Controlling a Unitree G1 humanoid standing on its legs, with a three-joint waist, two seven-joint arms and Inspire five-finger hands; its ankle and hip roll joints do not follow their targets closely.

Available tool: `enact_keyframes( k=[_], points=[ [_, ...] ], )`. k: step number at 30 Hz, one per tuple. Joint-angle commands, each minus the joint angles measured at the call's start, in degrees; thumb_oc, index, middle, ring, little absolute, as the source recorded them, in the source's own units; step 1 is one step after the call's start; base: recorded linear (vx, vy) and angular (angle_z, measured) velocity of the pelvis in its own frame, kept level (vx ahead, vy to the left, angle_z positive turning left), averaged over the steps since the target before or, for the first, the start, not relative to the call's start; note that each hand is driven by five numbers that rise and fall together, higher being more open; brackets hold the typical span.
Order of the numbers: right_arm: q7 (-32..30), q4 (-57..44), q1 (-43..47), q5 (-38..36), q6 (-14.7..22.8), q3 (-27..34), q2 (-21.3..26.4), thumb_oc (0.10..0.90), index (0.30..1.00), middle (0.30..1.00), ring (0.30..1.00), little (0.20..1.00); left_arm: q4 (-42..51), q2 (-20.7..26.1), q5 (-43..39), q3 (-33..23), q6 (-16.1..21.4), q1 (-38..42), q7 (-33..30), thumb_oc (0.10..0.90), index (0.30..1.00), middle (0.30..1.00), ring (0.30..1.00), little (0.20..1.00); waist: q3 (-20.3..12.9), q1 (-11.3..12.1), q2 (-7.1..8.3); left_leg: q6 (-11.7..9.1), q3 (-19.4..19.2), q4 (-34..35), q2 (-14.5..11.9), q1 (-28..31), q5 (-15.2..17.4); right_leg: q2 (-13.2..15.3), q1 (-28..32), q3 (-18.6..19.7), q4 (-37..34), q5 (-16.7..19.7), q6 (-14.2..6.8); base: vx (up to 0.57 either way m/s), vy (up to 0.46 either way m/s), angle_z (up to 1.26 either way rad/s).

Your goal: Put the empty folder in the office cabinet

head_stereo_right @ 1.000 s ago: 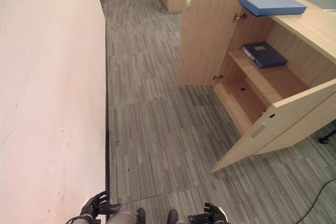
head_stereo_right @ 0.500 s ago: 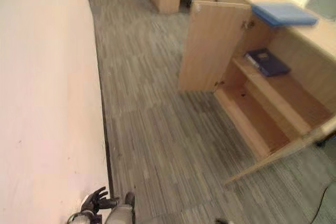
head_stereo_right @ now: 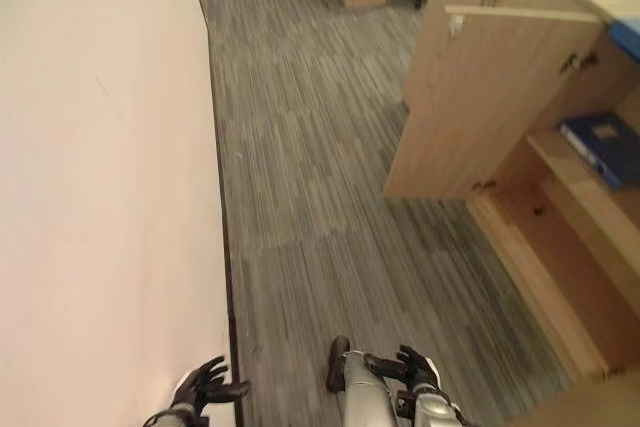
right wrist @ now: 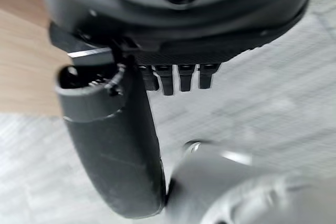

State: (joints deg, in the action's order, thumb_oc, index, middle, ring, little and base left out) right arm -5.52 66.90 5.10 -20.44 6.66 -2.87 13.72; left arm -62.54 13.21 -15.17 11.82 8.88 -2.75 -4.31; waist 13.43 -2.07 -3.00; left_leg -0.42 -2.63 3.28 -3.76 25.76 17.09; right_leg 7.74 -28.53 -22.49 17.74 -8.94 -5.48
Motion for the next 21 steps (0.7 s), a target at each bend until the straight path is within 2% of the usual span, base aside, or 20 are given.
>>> enact_keyframes(
  k=[1, 2, 3, 5, 6, 8, 10, 11, 13, 14, 15, 16, 17, 18, 20, 21],
  points=[
    [-1.09, 3.60, -1.84, 1.69, -1.23, -2.75, 0.91, 0.800, 0.900, 0.900, 0.900, 0.900, 1.63, 2.47, 2.73, -0.64, 2.42, 4.81, 0.72, 0.800, 0.900, 0.900, 0.900, 0.900, 2.38, -0.84, 0.23, -1.64, 3.43, -1.56, 4.82, -11.58, -9.30, 2.68, 17.18, -2.04, -15.21, 13.89, -4.26, 0.33, -0.158, 0.02],
    [-1.00, 3.68, -2.66, 2.50, -1.49, -2.67, 0.91, 0.800, 0.900, 0.900, 0.900, 0.900, 0.37, 2.33, 4.03, -0.72, 2.49, 4.62, 1.05, 0.800, 0.900, 0.900, 0.900, 0.900, 2.25, -1.46, 0.44, -2.49, 2.91, -3.40, 4.09, -10.49, -7.09, 4.94, 17.14, -2.51, -17.72, 15.18, -5.12, 0.37, -0.162, 0.00],
    [-0.80, 3.83, -3.23, 2.94, -1.57, -2.65, 1.11, 0.800, 0.900, 0.900, 0.900, 0.900, -0.26, 2.17, 4.29, -0.78, 2.54, 4.35, 1.01, 0.800, 0.900, 0.900, 0.900, 0.900, 2.11, -1.74, 0.64, -2.95, 2.60, -4.92, 4.24, -9.73, -5.63, 6.02, 17.15, -2.07, -17.75, 15.78, -5.28, 0.50, -0.187, 0.11],
    [-0.78, 3.74, -3.73, 3.20, -1.75, -2.53, 1.34, 0.800, 0.900, 0.900, 0.900, 0.900, -0.33, 2.15, 4.56, -0.76, 2.52, 3.95, 1.18, 0.800, 0.900, 0.900, 0.900, 0.900, 1.92, -1.90, 0.78, -3.24, 2.52, -6.04, 4.36, -9.07, -4.74, 6.98, 17.45, -2.21, -17.65, 16.52, -5.49, 0.38, -0.110, 0.05],
    [-0.22, 4.06, -5.41, 4.17, -1.89, -2.44, 1.91, 0.800, 0.900, 0.900, 0.900, 0.900, -1.41, 1.52, 5.48, -1.09, 2.40, 2.39, 1.49, 0.800, 0.900, 0.900, 0.900, 0.900, 0.53, -1.38, 1.35, -4.15, 0.06, -8.81, 4.63, -6.75, -2.14, 9.38, 20.83, -7.07, -17.46, 18.28, -5.28, 0.42, -0.152, -0.44],
    [-0.04, 4.33, -5.46, 4.41, -1.98, -2.68, 2.08, 0.800, 0.900, 0.900, 0.900, 0.900, -1.40, 1.11, 5.65, -1.14, 2.37, 1.79, 1.53, 0.800, 0.900, 0.900, 0.900, 0.900, 0.15, -1.56, 0.75, -4.44, -0.90, -9.11, 3.80, -6.06, -2.38, 9.20, 21.10, -8.12, -16.42, 18.24, -4.89, 0.30, -0.128, -0.65],
    [0.07, 4.52, -5.13, 4.53, -1.92, -2.63, 2.79, 0.800, 0.900, 0.900, 0.900, 0.900, -1.26, 0.61, 5.52, -0.92, 2.21, 1.61, 1.46, 0.800, 0.900, 0.900, 0.900, 0.900, 0.03, -2.78, -1.08, -5.85, -1.38, -9.60, 1.60, -4.17, -4.17, 8.50, 19.67, -7.92, -12.36, 17.09, -3.61, 0.27, -0.149, -0.91],
    [0.07, 4.51, -5.17, 4.53, -1.93, -2.63, 2.89, 0.800, 0.900, 0.900, 0.900, 0.900, -1.23, 0.51, 5.52, -0.90, 2.20, 1.57, 1.47, 0.800, 0.900, 0.900, 0.900, 0.900, 0.11, -2.46, -1.60, -6.01, -1.81, -9.78, 1.12, -3.93, -3.71, 7.94, 19.67, -7.72, -12.08, 16.76, -3.57, 0.26, -0.165, -0.62],
    [0.26, 4.65, -4.99, 4.57, -1.61, -3.01, 3.33, 0.800, 0.900, 0.900, 0.900, 0.900, -1.29, 0.17, 5.88, -0.37, 2.36, 1.69, 1.51, 0.800, 0.900, 0.900, 0.900, 0.900, -0.45, -3.31, -2.90, -8.61, -2.15, -13.39, -1.10, -5.20, -8.66, 5.86, 20.29, -7.62, -12.07, 14.73, -1.91, 0.20, -0.166, -0.36],
    [0.37, 4.54, -4.67, 4.25, -1.51, -3.16, 3.63, 0.800, 0.900, 0.900, 0.900, 0.900, -1.21, 0.04, 5.82, -0.04, 2.40, 1.89, 1.46, 0.800, 0.900, 0.900, 0.900, 0.900, -0.73, -4.18, -2.99, -9.96, -1.84, -17.25, -1.82, -7.19, -12.94, 5.15, 20.95, -7.24, -12.40, 13.84, -0.88, 0.28, -0.254, -0.47],
    [0.02, 3.75, -3.59, 3.50, -1.15, -3.36, 4.67, 0.800, 0.900, 0.900, 0.900, 0.900, -0.07, 0.15, 5.22, 0.78, 2.55, 2.53, 1.27, 0.800, 0.900, 0.900, 0.900, 0.900, 0.47, -4.08, -2.72, -12.46, -1.80, -28.87, -3.64, -12.34, -20.67, 3.39, 23.22, -5.35, -12.63, 11.91, 1.43, 0.21, -0.207, -0.31],
    [0.02, 3.75, -3.55, 3.50, -1.16, -3.35, 4.64, 0.800, 0.900, 0.900, 0.900, 0.900, -0.07, 0.19, 5.22, 0.78, 2.54, 2.57, 1.26, 0.800, 0.900, 0.900, 0.900, 0.900, 0.31, -4.27, -2.39, -12.37, -1.58, -28.70, -3.27, -12.62, -21.00, 3.81, 23.05, -5.48, -12.69, 12.05, 1.40, 0.23, -0.196, 0.03],
    [0.04, 3.57, -3.06, 3.47, -1.04, -3.71, 4.99, 0.800, 0.900, 0.900, 0.900, 0.900, 0.20, 0.16, 4.78, 0.76, 2.64, 2.69, 1.17, 0.800, 0.900, 0.900, 0.900, 0.900, 0.71, -4.17, -1.86, -12.68, -1.92, -32.04, -3.39, -13.15, -22.59, 3.31, 24.12, -4.89, -12.77, 11.19, 2.30, 0.27, -0.217, -0.85],
    [-0.16, 3.22, -1.79, 3.72, -0.99, -4.26, 5.78, 0.800, 0.900, 0.900, 0.900, 0.900, 0.72, 0.14, 3.93, 0.52, 2.72, 3.33, 0.70, 0.800, 0.900, 0.900, 0.900, 0.900, 1.49, -3.43, -1.10, -13.14, -3.45, -38.53, -4.55, -14.07, -24.86, 1.94, 26.69, -3.59, -13.07, 9.31, 3.74, 0.27, -0.216, -1.44],
    [-0.19, 3.11, -1.19, 3.75, -1.04, -4.49, 6.10, 0.800, 0.900, 0.900, 0.900, 0.900, 1.44, 0.20, 3.33, 0.31, 2.76, 3.39, 0.42, 0.800, 0.900, 0.900, 0.900, 0.900, 1.61, -3.11, -0.36, -12.88, -3.49, -40.67, -4.12, -14.98, -25.60, 1.94, 27.48, -2.58, -13.39, 8.95, 3.98, 0.26, -0.160, -1.47],
    [-0.55, 2.74, -0.10, 3.04, -1.08, -4.35, 6.89, 0.800, 0.900, 0.900, 0.900, 0.900, 3.18, 0.05, 2.82, 0.68, 2.85, 3.17, -0.09, 0.800, 0.900, 0.900, 0.900, 0.900, 1.94, -2.24, -0.04, -12.02, -3.51, -45.07, -3.94, -17.21, -24.85, 0.78, 29.63, 0.26, -14.41, 7.81, 4.46, 0.26, -0.128, -0.87]
  ],
)
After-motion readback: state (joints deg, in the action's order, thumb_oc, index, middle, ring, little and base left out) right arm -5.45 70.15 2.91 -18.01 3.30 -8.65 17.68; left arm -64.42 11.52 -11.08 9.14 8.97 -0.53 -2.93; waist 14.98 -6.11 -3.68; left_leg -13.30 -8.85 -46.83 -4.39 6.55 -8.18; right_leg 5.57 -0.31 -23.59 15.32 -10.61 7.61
